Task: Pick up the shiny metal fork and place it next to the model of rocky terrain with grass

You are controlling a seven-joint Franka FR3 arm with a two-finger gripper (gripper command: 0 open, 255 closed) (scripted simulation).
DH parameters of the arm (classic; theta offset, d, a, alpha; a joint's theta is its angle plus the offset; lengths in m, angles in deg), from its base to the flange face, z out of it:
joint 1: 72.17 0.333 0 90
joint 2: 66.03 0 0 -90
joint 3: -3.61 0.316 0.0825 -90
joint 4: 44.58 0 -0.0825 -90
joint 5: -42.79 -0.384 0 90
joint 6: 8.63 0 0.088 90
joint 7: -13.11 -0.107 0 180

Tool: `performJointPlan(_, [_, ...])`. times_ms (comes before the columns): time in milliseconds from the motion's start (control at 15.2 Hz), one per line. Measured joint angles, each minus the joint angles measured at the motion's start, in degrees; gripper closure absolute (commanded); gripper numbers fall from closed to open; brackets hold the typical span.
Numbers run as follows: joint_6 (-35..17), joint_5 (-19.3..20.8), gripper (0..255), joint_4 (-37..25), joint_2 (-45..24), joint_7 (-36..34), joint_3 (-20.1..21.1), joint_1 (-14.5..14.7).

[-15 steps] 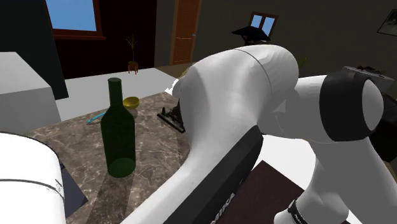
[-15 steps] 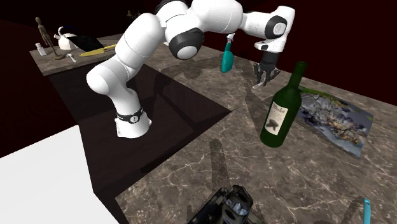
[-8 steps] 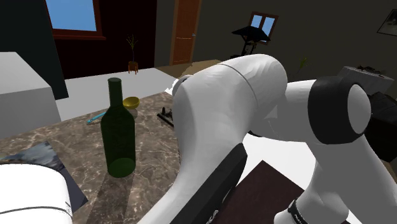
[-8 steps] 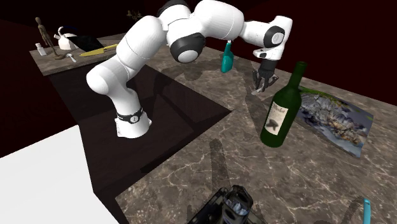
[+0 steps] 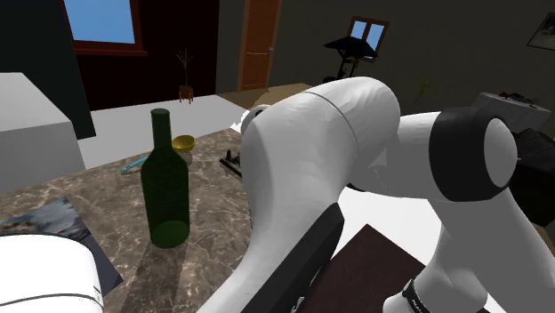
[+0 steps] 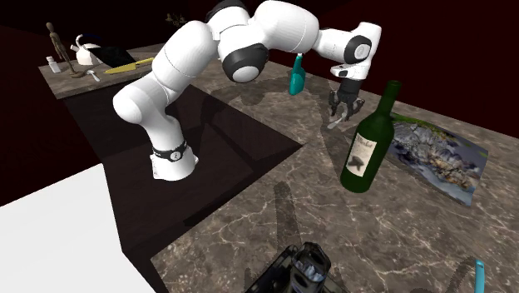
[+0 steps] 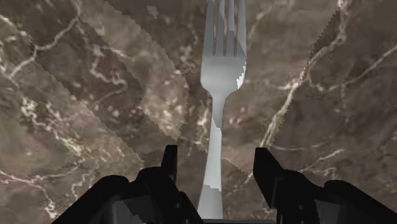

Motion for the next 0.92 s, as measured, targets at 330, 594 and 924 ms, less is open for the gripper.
performJointPlan(330, [0.00, 0.00, 0, 0.00, 0.00, 0.00, 0.00, 0.00])
performJointPlan(594, [4.61, -1.08, 0, -4.53, 1.06, 1.17, 0.64, 1.48])
performJointPlan(924, [6.11, -1.29, 0, -6.29, 1.10, 1.57, 0.68, 2.15])
